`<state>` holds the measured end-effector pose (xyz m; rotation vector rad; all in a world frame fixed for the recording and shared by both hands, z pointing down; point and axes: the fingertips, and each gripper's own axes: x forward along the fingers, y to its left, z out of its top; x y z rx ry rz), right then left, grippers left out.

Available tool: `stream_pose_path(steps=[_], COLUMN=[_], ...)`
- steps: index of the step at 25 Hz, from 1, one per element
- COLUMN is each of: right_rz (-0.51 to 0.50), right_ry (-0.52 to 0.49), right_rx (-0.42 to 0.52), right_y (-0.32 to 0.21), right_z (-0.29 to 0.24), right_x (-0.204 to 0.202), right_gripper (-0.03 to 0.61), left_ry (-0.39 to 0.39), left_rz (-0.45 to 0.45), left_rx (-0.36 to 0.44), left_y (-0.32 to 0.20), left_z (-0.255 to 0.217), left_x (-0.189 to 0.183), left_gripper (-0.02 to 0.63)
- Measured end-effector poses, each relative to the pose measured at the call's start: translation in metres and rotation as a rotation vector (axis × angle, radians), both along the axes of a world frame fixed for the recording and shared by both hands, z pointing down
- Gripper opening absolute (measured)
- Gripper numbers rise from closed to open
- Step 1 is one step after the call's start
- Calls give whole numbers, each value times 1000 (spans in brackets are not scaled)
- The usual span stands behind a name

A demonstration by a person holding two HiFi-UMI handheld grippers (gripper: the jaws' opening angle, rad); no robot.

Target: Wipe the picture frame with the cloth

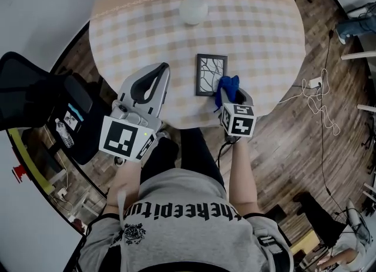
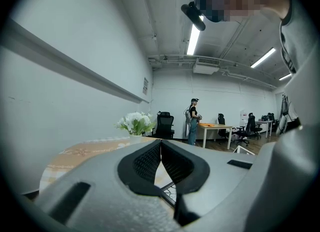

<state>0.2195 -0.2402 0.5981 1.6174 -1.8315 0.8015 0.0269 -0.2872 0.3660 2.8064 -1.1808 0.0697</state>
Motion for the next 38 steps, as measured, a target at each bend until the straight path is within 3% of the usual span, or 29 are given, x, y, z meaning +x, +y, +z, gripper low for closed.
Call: stream_pose_path(steps=[13, 32, 38], right_rz=[67, 158, 167], right_ry=[-22, 20, 11], right_rx=[235, 583, 650], right_y=[17, 105, 135], right_z=[-69, -211, -235], right_x=[-17, -60, -74], right_gripper=[146, 147, 147], left_ry=[15, 67, 75], left_rz=[65, 217, 239], left_rx=[64, 187, 207], left_y=[36, 119, 144], left_z=[-27, -71, -76], left_x=[-17, -44, -53], left_gripper=[17, 17, 17])
